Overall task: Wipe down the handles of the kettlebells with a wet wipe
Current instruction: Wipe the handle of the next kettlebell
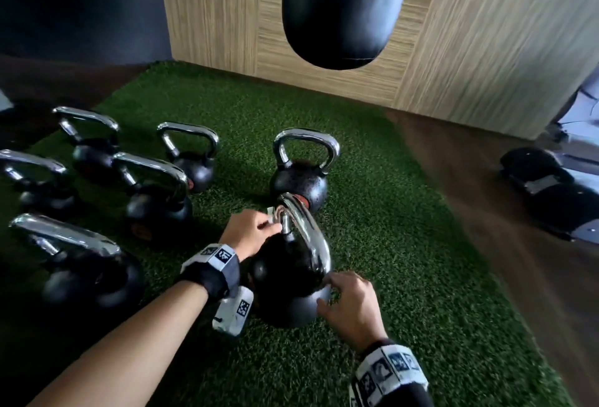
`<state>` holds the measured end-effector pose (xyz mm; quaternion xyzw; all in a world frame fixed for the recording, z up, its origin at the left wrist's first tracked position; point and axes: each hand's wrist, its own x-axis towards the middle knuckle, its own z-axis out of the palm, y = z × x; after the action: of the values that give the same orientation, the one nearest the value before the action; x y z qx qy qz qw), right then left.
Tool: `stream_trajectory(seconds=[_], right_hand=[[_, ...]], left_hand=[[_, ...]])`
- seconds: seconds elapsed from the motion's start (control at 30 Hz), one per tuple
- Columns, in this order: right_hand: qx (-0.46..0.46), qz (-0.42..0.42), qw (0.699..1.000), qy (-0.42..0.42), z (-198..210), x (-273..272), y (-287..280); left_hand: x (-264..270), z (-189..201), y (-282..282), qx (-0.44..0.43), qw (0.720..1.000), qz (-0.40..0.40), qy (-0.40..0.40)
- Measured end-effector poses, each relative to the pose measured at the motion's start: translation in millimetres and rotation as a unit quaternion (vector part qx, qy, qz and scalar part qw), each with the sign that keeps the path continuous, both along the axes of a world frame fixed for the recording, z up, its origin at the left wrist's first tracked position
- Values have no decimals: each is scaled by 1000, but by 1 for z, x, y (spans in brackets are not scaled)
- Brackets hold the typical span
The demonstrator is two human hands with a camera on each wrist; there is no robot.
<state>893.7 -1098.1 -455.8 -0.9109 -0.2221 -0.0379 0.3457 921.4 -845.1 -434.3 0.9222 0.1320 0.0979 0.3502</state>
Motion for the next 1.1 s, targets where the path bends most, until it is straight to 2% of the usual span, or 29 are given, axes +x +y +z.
stream_trajectory(seconds=[0.13, 0.2, 0.27, 0.33, 0.4, 0.47, 0.53, 0.63, 0.77, 0.9, 0.97, 1.1], right_hand=[[-20, 91, 993, -75, 6, -11, 24], [-17, 103, 993, -49, 8, -10, 34], [-3, 71, 997, -19, 12, 4, 38], [7, 24, 1000, 9, 13, 22, 40], [7, 0, 993, 116, 10, 35, 46], [18, -4, 975, 221, 0, 41, 58], [33, -27, 967, 251, -12, 42, 67], [67, -46, 965, 248, -22, 42, 68], [83, -44, 965, 243, -24, 41, 67], [96, -51, 962, 249, -23, 39, 67], [103, -52, 961, 250, -24, 39, 66], [109, -58, 961, 247, -27, 39, 67]], left_hand=[[22, 20, -10, 59, 995, -79, 17], [26, 26, -16, 65, 993, -94, 34], [29, 31, -15, 46, 991, -112, 59], [32, 30, -9, -71, 987, -112, 85], [31, 25, -4, -184, 971, -118, 99], [24, 22, -6, -251, 951, -149, 103], [24, 19, -6, -280, 942, -153, 100], [36, 24, -5, -284, 944, -128, 107], [48, 29, -4, -278, 955, -103, 25], [45, 21, -4, -337, 932, -127, 31], [48, 26, -3, -316, 939, -133, 25], [47, 44, 5, -240, 960, -138, -37]])
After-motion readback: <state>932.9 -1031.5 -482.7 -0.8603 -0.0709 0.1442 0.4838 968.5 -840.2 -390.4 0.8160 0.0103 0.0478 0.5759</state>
